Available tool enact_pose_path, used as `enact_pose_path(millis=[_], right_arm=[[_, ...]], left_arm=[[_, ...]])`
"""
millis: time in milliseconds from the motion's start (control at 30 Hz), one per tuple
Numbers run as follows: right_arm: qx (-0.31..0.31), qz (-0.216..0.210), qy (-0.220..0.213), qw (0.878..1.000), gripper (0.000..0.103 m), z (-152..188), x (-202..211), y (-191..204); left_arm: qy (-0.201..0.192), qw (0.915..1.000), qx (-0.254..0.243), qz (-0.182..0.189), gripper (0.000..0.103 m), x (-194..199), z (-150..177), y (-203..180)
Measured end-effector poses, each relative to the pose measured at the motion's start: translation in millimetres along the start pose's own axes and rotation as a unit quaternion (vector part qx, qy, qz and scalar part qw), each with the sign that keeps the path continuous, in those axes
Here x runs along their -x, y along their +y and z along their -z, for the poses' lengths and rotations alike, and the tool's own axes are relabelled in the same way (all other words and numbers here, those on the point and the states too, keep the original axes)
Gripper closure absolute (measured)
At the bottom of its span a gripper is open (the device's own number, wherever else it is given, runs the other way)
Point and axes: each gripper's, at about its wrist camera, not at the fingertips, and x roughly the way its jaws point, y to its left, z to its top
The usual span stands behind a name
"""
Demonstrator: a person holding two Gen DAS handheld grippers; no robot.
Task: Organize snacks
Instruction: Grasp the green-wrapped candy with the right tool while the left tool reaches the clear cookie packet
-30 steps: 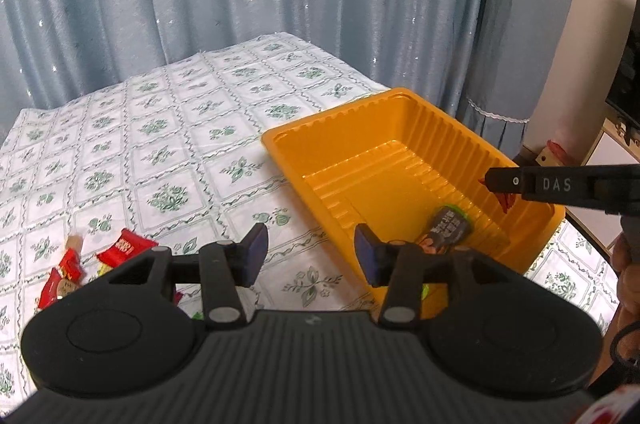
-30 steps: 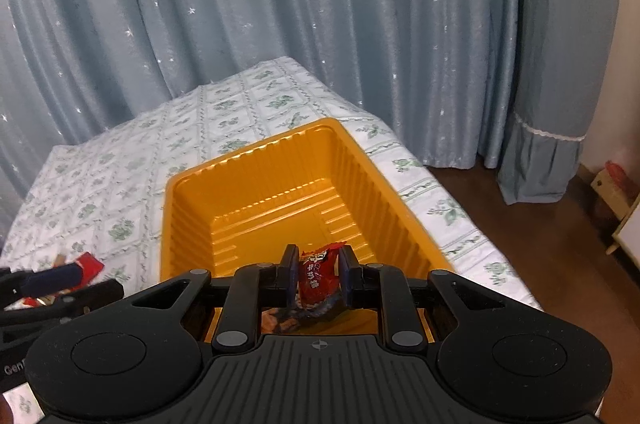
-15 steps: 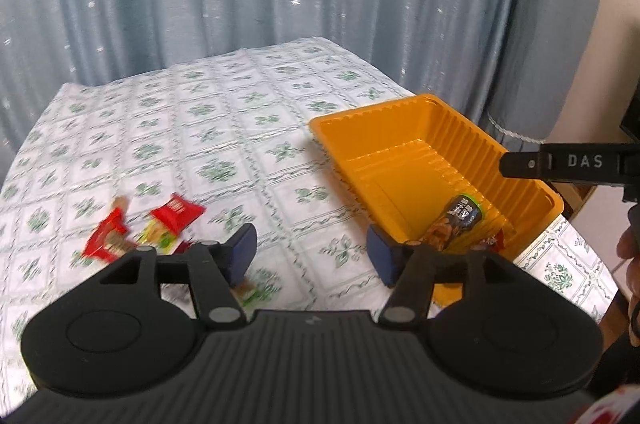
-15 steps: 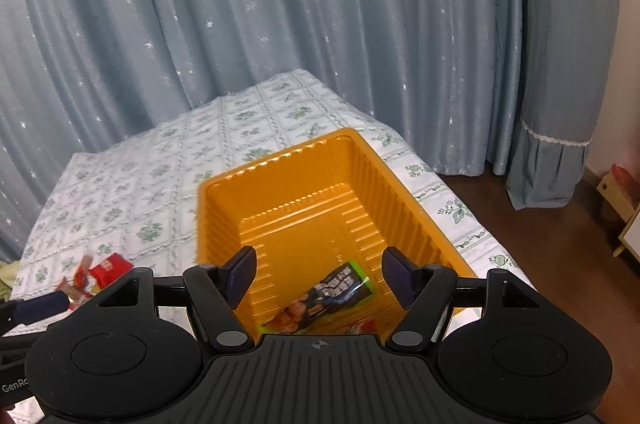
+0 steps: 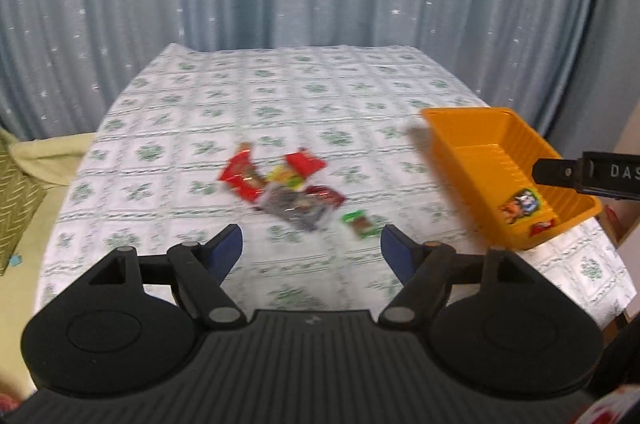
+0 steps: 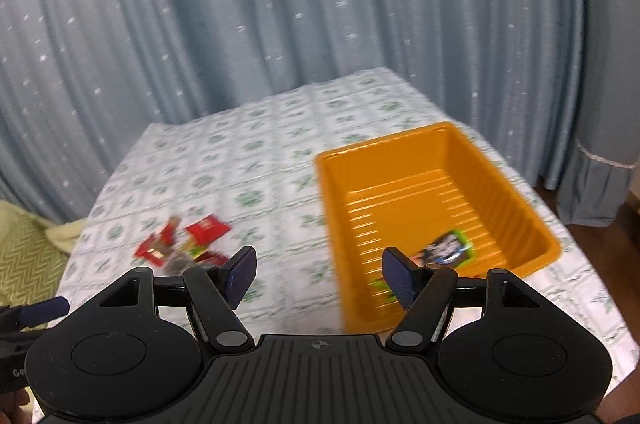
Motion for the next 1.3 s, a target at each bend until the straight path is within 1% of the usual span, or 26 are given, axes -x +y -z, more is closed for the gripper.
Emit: enact_pose_path(millis=[67, 167, 400, 567, 867, 933, 1000, 1133, 1233, 1300], right_arm=[[0.009, -0.007, 0.003, 1.000, 0.034, 2.6, -3.0, 11.4], [0.022, -0.014, 0.007, 1.000, 0.034, 7.7, -7.2, 22.7], [0.053, -0.031, 0.021, 0.998, 0.034, 19.5, -22.6, 41.2], [0.073, -0.049, 0.028, 0.996, 0.034, 27.6, -43.1, 51.6], [0.125, -0.067, 0.042, 0.989, 0.034, 44.8, -99.1, 66.8], [0.137, -0.071, 0.044, 0.987, 0.039, 48.5, -111.6, 68.7], [0.150, -0.072, 0.048, 0.985, 0.048, 51.2, -124.3, 70.5], [0.163, -0.073, 0.057, 0.982, 0.053, 56.7, -147.4, 73.0], [0.175, -0.076, 0.060, 0.980, 0.060, 58.6, -162.2, 76.0], [0.184, -0.079, 0.063, 0.978, 0.067, 60.2, -171.5, 78.7]], left_arm=[[0.000, 0.9999, 0.002, -0.012, 0.027, 3.4, 2.3, 10.1], [0.001, 0.9997, 0.012, -0.020, 0.026, 6.3, 4.5, 24.0], [0.007, 0.9991, 0.025, -0.034, 0.020, -2.1, 4.5, 42.2], [0.017, 0.9986, 0.030, -0.041, 0.016, -20.2, 4.6, 50.6], [0.040, 0.9968, 0.049, -0.048, 0.015, -67.4, 9.0, 65.7], [0.046, 0.9965, 0.053, -0.047, 0.015, -77.7, 11.0, 66.7], [0.049, 0.9963, 0.055, -0.045, 0.015, -86.5, 12.9, 67.4], [0.055, 0.9959, 0.061, -0.039, 0.015, -102.7, 15.9, 67.6], [0.055, 0.9953, 0.068, -0.040, 0.015, -112.2, 17.5, 69.8], [0.057, 0.9950, 0.072, -0.039, 0.015, -117.3, 17.5, 70.5]])
